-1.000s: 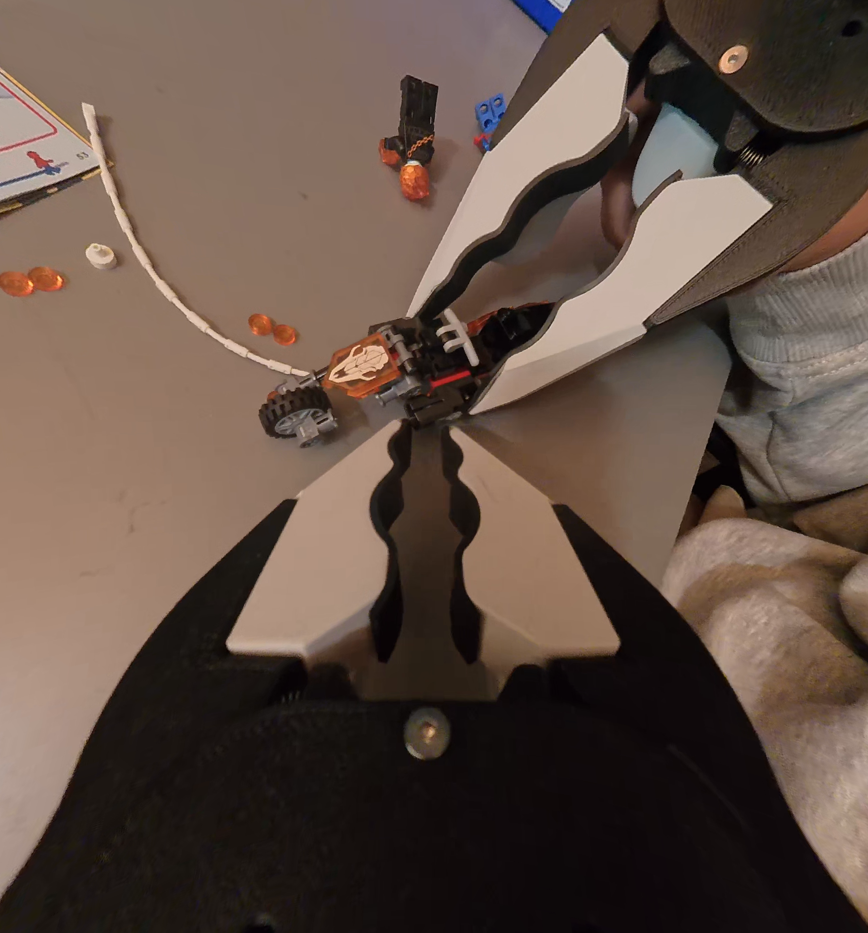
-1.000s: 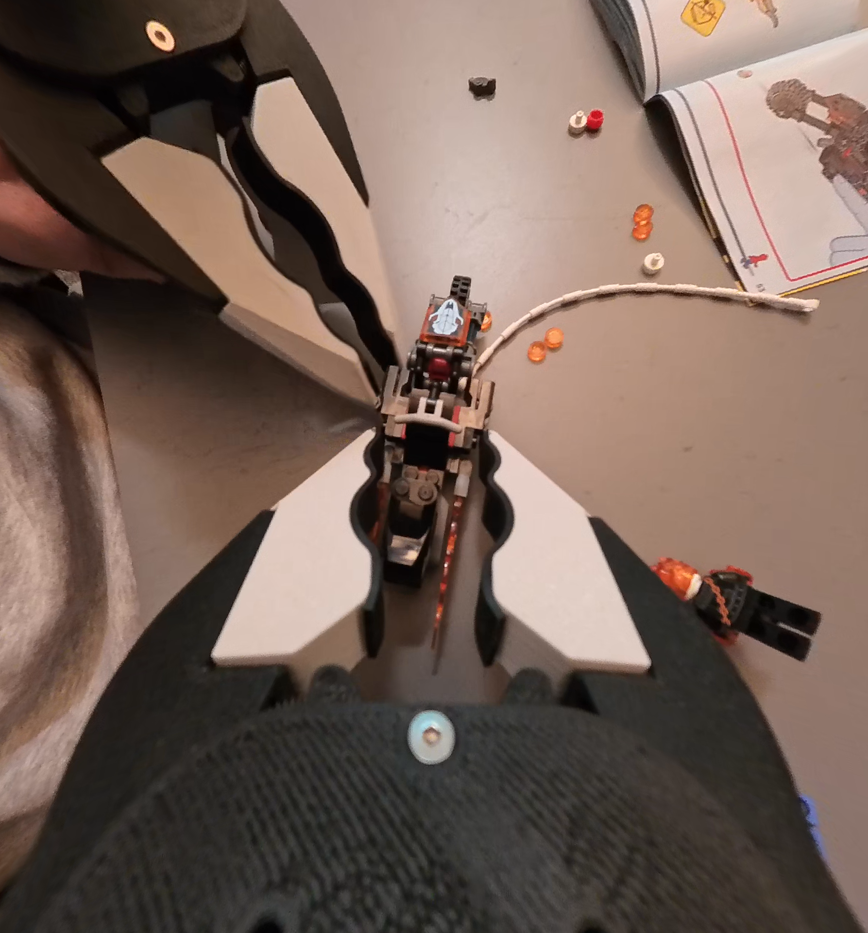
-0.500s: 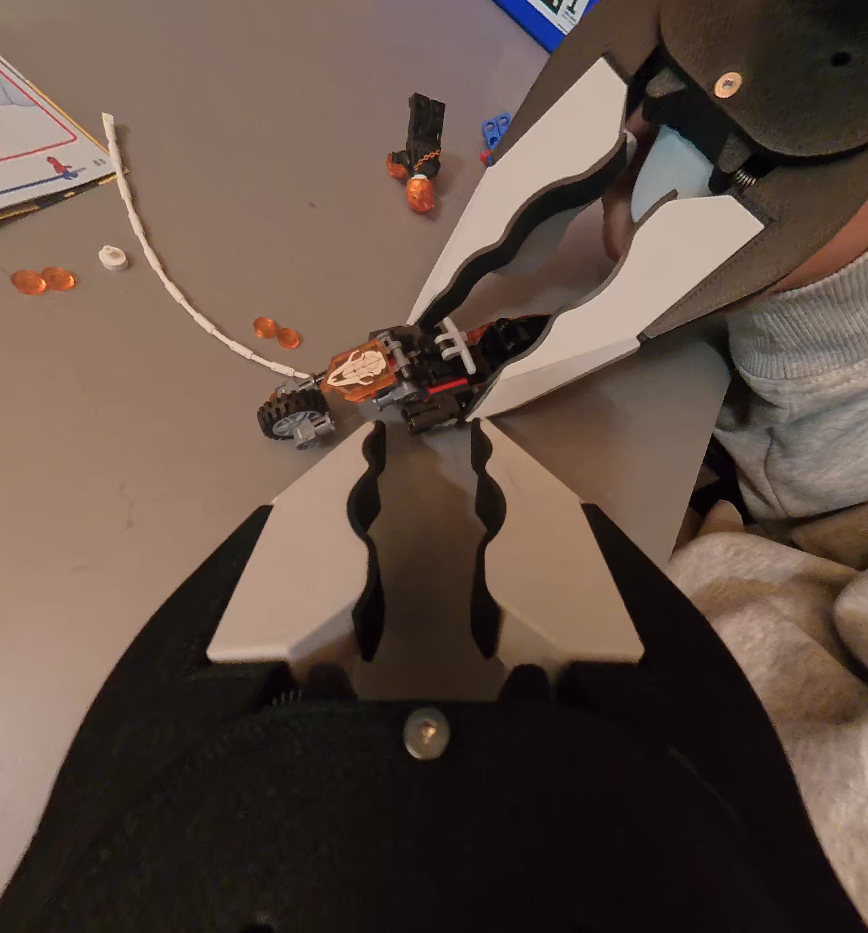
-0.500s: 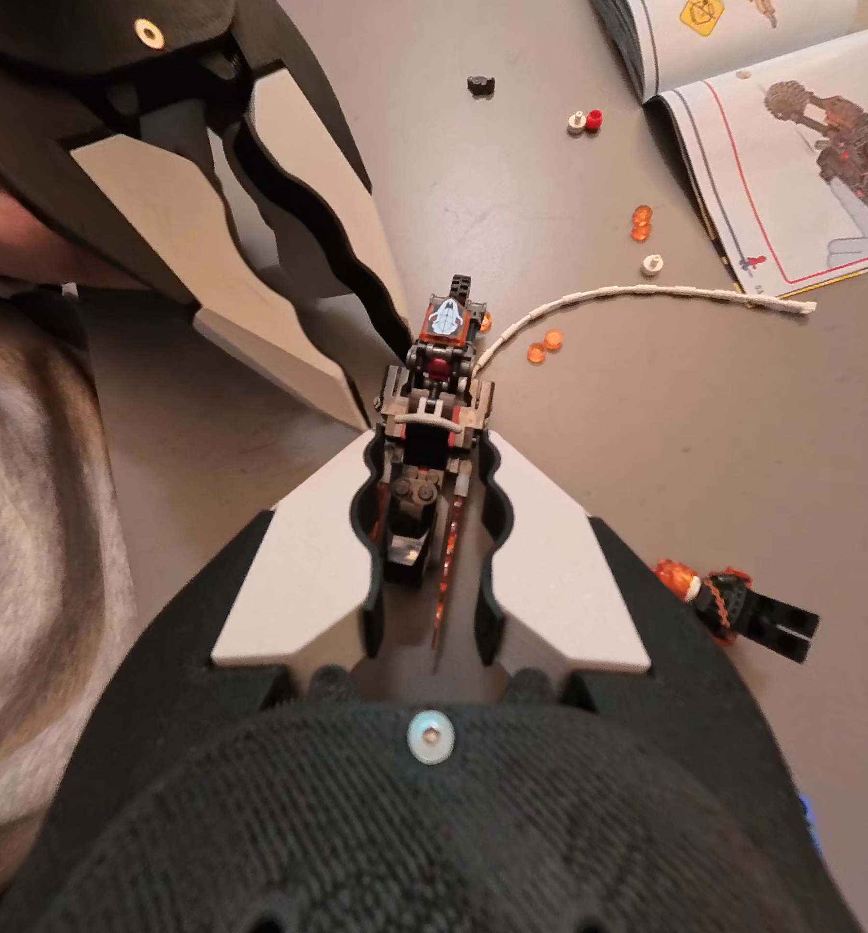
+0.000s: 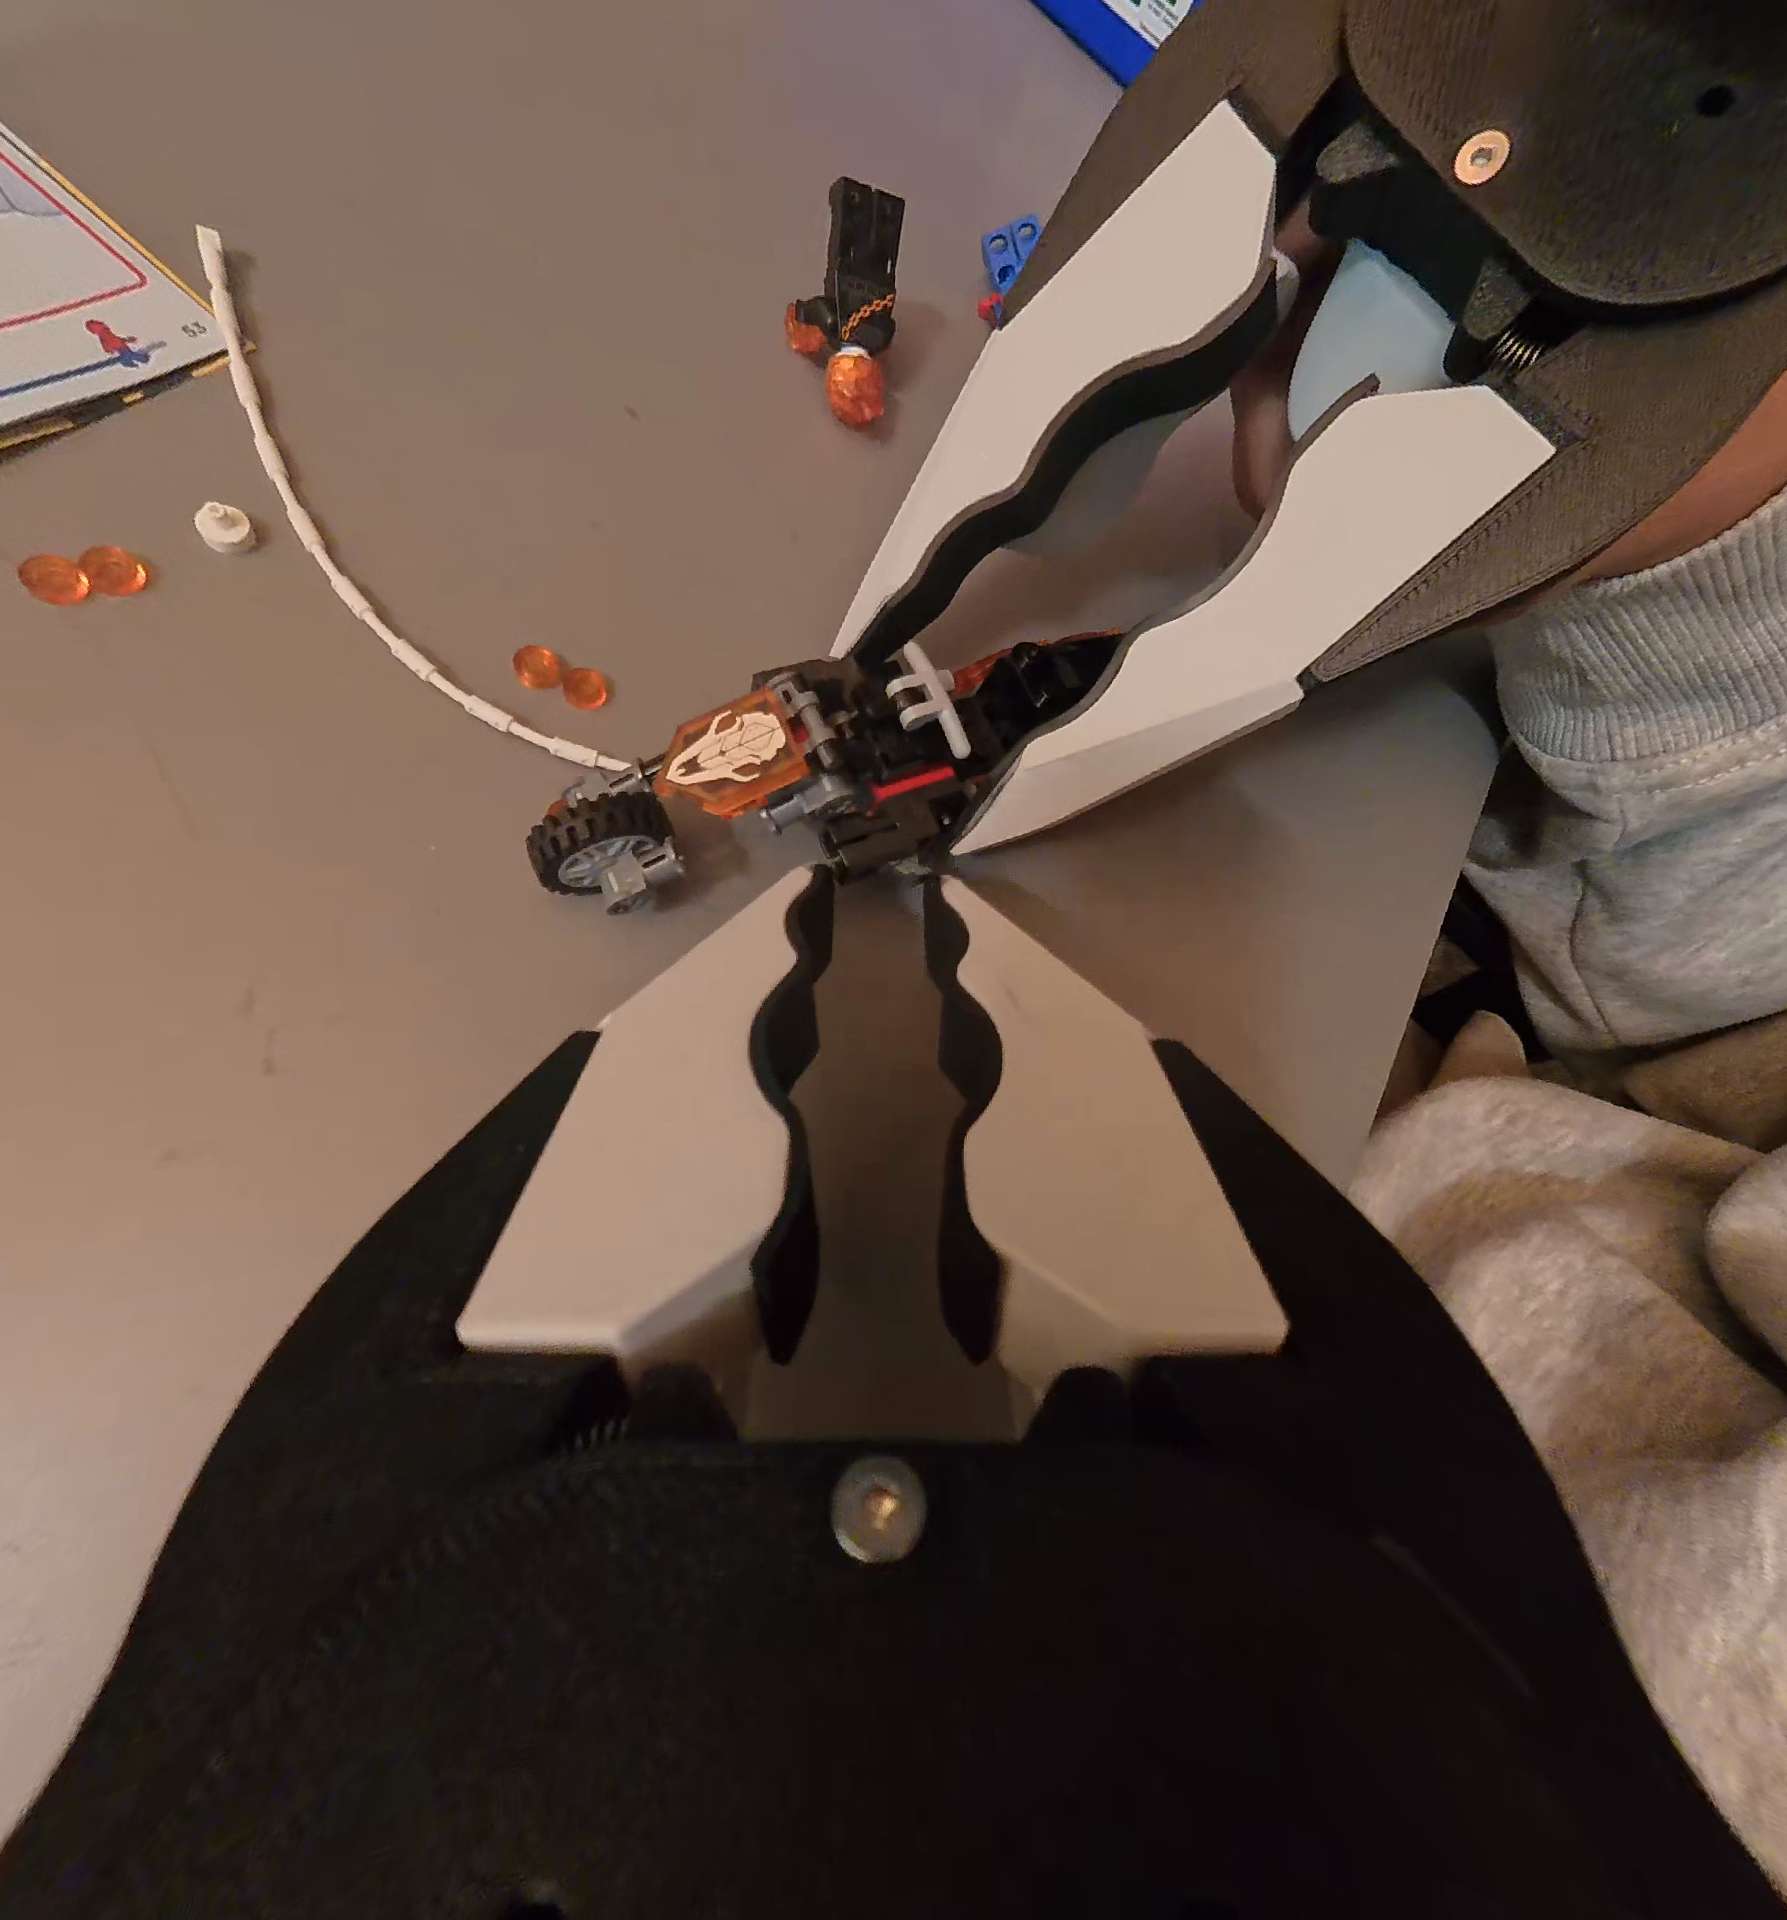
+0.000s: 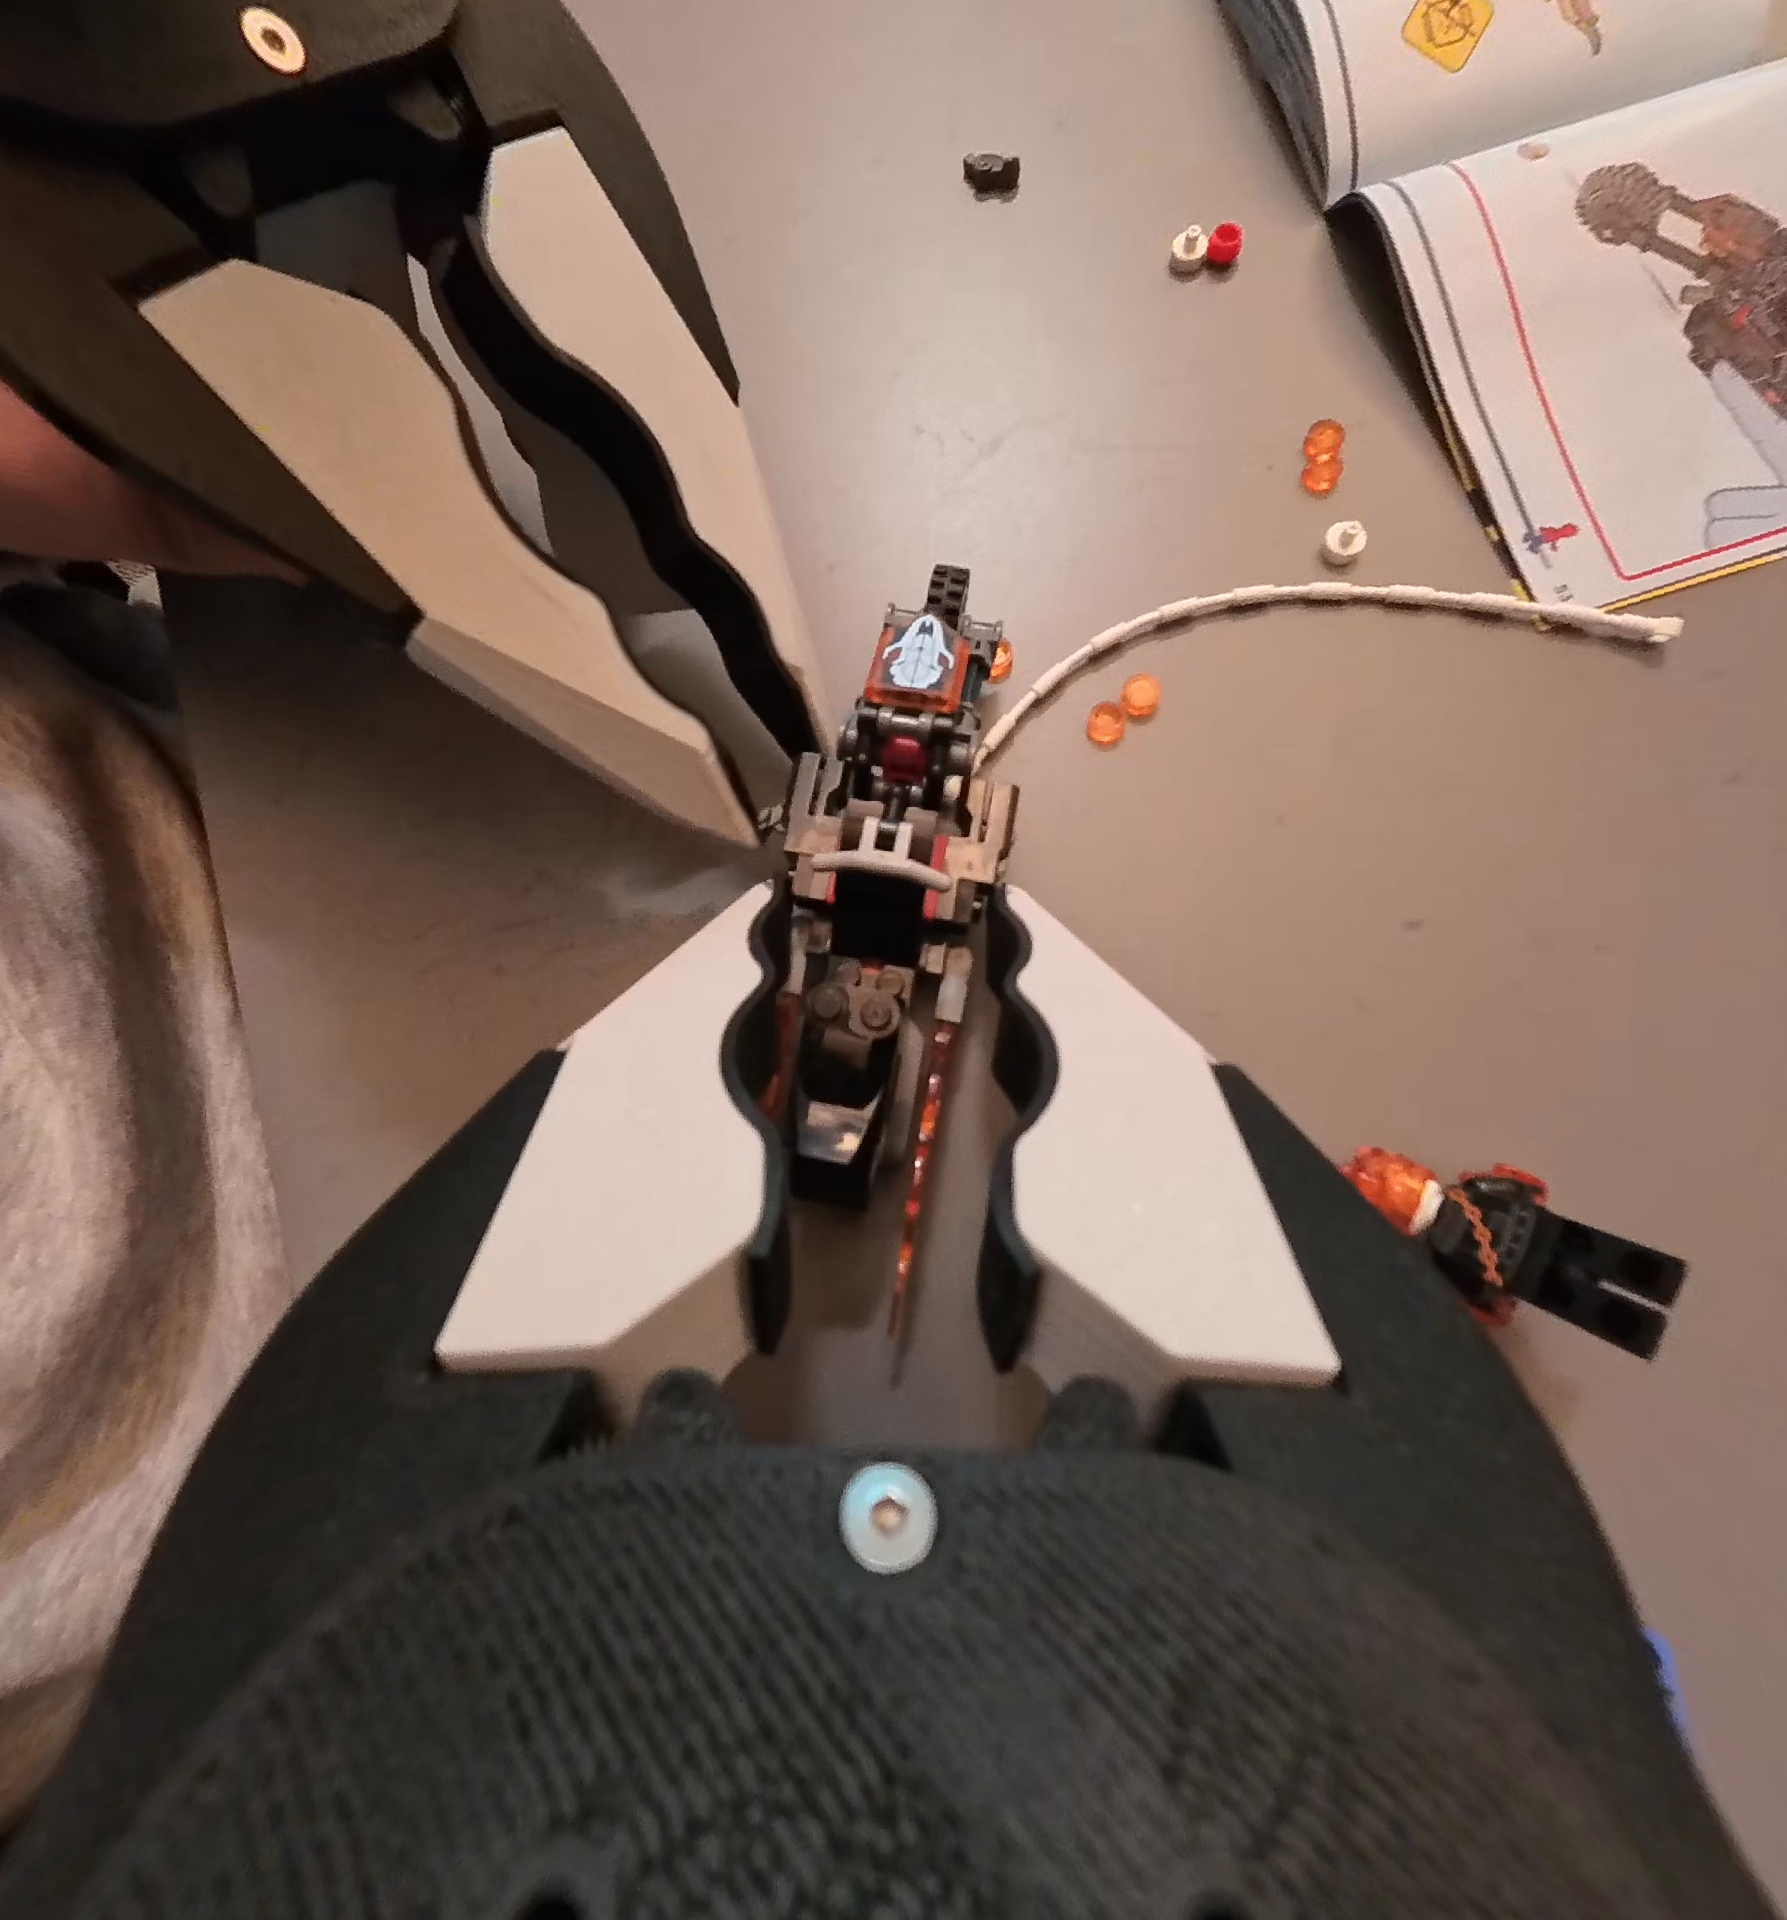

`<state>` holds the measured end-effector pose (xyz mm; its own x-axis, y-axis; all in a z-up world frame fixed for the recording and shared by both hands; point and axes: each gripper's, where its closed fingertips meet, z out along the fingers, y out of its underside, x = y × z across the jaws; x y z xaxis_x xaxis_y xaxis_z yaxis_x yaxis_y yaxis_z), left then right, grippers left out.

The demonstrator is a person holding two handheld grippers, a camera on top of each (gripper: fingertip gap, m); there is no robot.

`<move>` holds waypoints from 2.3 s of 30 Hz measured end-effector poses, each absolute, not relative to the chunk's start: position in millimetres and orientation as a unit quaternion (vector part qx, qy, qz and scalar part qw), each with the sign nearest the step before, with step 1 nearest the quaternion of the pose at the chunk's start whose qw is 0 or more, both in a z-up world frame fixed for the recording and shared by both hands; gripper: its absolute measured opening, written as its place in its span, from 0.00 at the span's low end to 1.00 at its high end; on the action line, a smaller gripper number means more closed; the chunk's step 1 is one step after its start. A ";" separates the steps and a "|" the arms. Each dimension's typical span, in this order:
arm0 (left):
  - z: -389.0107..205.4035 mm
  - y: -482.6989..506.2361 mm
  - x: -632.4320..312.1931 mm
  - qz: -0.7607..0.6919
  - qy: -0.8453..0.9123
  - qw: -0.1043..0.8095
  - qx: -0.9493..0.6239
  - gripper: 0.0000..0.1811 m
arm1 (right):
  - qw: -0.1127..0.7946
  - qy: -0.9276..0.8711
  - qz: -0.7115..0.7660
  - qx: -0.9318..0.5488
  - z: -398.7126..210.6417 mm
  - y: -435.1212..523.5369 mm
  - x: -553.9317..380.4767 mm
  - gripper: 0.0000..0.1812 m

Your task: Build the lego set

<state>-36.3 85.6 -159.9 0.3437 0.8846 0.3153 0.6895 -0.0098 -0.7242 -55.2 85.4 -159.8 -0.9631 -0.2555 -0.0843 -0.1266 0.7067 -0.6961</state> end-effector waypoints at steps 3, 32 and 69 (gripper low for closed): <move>-165.1 77.3 -37.6 0.138 -0.568 0.397 -0.708 0.00 | 0.091 0.919 -0.369 -0.103 -159.5 86.4 -55.4 0.20; -163.2 85.7 -39.1 0.123 -0.561 0.417 -0.704 0.11 | 0.084 0.920 -0.369 -0.107 -159.2 84.9 -53.7 0.20; -170.3 34.6 -68.6 0.179 -0.560 0.360 -0.724 0.10 | 0.071 0.923 -0.373 -0.069 -152.4 124.4 -89.0 0.20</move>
